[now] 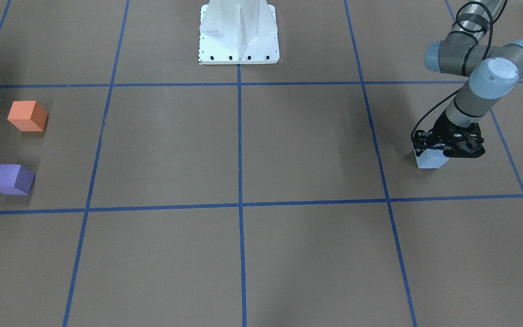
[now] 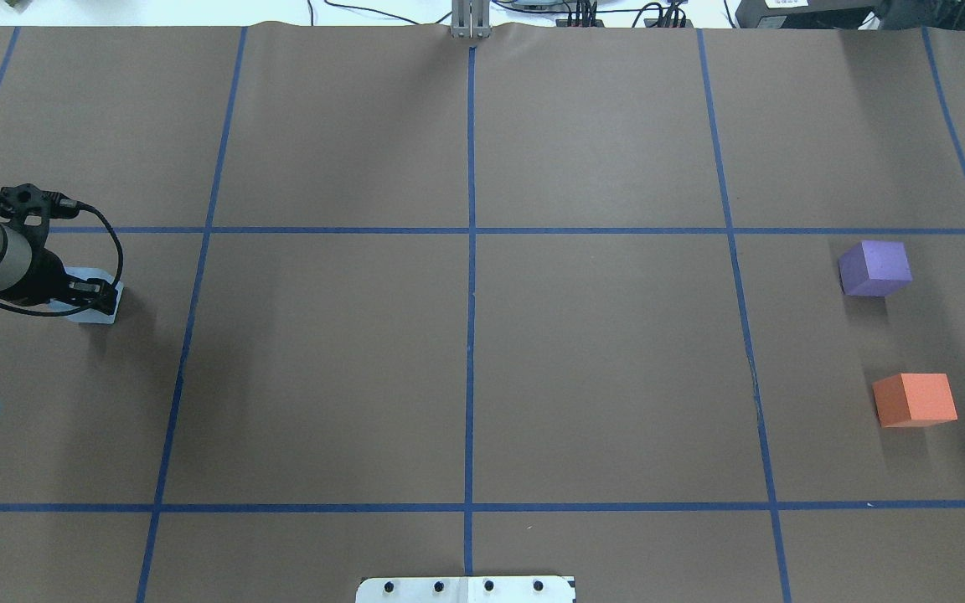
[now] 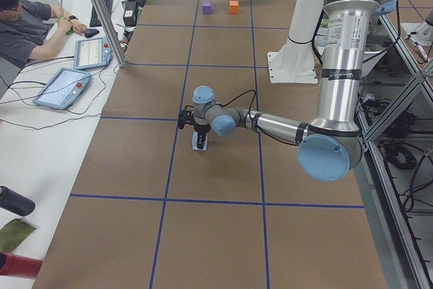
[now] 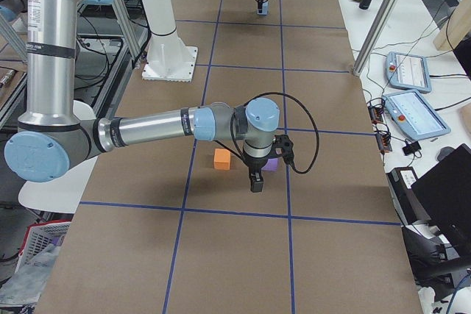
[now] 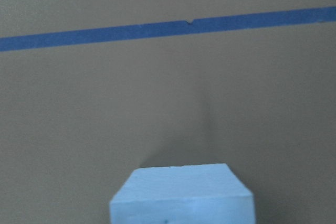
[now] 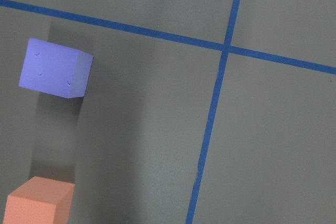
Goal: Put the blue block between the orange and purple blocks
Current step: 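Carry the light blue cube with the left gripper to the table center and release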
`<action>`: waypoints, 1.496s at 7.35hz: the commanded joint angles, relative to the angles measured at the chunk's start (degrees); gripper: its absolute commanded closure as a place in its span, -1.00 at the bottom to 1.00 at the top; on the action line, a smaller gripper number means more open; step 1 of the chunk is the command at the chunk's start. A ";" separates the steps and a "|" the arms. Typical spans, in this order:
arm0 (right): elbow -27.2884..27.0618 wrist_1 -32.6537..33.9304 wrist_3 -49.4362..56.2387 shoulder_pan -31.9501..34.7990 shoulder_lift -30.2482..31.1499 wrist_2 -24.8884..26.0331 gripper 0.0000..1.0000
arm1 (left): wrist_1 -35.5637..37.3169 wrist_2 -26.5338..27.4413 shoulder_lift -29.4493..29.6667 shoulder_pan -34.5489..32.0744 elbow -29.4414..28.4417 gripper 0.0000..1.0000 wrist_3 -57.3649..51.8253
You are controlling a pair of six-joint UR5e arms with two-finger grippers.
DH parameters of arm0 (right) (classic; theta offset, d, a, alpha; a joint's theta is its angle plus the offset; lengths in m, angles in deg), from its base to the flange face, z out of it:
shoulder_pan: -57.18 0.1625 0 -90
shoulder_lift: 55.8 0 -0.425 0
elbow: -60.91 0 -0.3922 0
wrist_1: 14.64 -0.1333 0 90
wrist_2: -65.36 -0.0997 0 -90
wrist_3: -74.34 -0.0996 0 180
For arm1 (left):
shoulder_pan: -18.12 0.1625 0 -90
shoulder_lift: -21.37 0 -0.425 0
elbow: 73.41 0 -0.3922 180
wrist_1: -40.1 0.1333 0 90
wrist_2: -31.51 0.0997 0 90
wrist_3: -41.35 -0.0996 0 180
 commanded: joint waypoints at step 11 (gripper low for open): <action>-0.09 0.00 -0.07 0.00 0.00 -0.09 -1.00 | 24.51 13.23 46.72 25.68 -11.10 0.54 30.80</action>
